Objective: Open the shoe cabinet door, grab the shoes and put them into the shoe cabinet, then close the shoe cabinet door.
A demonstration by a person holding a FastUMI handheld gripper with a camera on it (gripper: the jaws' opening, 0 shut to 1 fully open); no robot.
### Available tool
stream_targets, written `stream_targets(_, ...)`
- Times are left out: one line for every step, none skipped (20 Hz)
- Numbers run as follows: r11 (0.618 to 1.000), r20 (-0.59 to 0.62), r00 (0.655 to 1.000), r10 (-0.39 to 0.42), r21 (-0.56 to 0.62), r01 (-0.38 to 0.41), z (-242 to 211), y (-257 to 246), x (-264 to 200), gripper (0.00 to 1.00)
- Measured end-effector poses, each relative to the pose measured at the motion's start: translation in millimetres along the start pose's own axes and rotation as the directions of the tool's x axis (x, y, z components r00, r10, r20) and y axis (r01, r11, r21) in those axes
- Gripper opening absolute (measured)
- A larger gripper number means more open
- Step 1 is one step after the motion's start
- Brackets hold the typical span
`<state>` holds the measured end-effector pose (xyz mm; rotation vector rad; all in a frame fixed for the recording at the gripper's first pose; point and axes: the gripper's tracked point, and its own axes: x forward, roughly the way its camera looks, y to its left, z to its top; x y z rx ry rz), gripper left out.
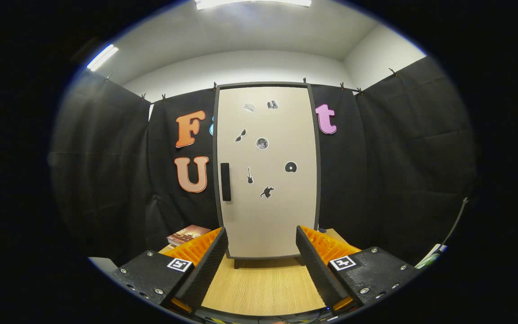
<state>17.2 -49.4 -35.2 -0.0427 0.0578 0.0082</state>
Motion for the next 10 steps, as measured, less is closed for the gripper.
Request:
stream_targets(1.0, 0.0, 1.0, 0.0, 0.0, 0.0, -0.1, -0.3, 0.6, 0.96)
stream_targets(1.0, 0.0, 1.0, 0.001, 0.0, -0.001, -0.9, -0.4, 0.7, 0.96)
stream_targets(1.0, -0.003, 1.0, 0.0, -0.003, 0.0, -1.1, -0.5, 1.4, 0.96)
stream_targets(1.0, -0.005, 1.0, -0.001, -0.003, 0.001, -2.4, -1.1, 0.9, 0.96)
stream_targets(1.0, -0.005, 1.0, 0.0, 0.0, 0.0, -2.6, -1.1, 1.0, 0.96)
stream_targets(1.0, -0.003, 1.0, 0.001, 0.005, -0.001, -1.8, -0.8, 1.0, 0.96)
stream_targets(1.0, -0.001, 1.0, 0.001, 0.006, -0.001, -0.6, -1.5, 1.4, 0.96)
stream_targets(1.0, 0.001, 1.0, 0.0, 0.005, 0.0, -0.7, -1.2, 1.2, 0.96)
stream_targets(1.0, 0.002, 1.0, 0.0, 0.001, 0.0, -0.5, -1.4, 1.9, 0.96)
stream_targets(1.0, 0.005, 1.0, -0.001, -0.002, 0.001, 0.6, -1.6, 1.7, 0.96)
